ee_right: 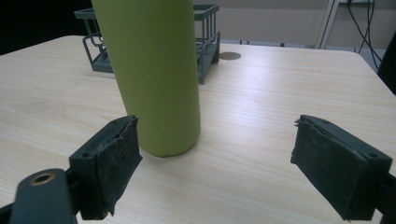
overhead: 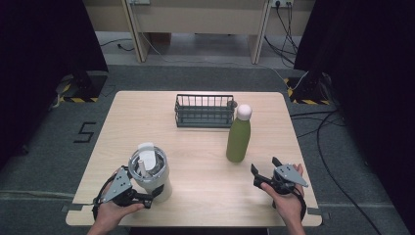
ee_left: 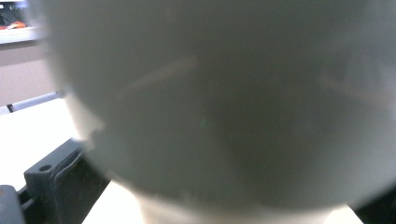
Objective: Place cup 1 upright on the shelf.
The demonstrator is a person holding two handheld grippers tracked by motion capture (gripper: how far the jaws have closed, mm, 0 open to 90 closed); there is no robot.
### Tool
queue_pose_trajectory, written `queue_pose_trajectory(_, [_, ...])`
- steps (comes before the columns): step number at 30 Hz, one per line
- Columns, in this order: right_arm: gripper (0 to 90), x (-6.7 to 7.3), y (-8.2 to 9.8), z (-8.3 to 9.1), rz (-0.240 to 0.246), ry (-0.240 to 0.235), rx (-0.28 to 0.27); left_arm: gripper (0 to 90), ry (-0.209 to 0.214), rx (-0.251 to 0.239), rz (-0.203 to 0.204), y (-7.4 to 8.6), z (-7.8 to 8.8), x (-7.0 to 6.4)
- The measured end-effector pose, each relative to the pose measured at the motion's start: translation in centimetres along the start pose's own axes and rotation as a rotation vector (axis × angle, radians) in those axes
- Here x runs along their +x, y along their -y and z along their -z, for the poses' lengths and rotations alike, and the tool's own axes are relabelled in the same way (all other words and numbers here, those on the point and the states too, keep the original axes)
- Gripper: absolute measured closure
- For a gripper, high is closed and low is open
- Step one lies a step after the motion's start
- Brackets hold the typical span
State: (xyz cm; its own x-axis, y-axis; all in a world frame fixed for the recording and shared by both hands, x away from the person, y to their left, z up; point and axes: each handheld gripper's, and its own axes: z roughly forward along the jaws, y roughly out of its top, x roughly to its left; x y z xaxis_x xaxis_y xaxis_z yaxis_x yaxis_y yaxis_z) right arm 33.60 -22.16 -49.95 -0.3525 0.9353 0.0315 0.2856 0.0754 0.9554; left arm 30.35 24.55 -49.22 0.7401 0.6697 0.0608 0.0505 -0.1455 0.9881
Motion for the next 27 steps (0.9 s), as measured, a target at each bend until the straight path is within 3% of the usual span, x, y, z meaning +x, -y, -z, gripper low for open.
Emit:
queue_pose_trajectory(6, [14.9, 0.05, 0.05, 0.06, -0.004, 0.001, 0.004, 6.3, 0.016, -0.008, -0.010, -0.04, -0.39, -0.07])
queue_pose_trajectory(8, [14.9, 0.02, 0.11, 0.03, -0.005, 0.002, 0.007, 7.1, 0.020, -0.010, 0.004, 0.03, -0.36, -0.07])
queue_pose_trajectory(27, [15.0, -0.13, 0.17, 0.01, -0.009, 0.012, 0.006, 8.0, 0.020, -0.013, -0.007, -0.01, -0.12, -0.20])
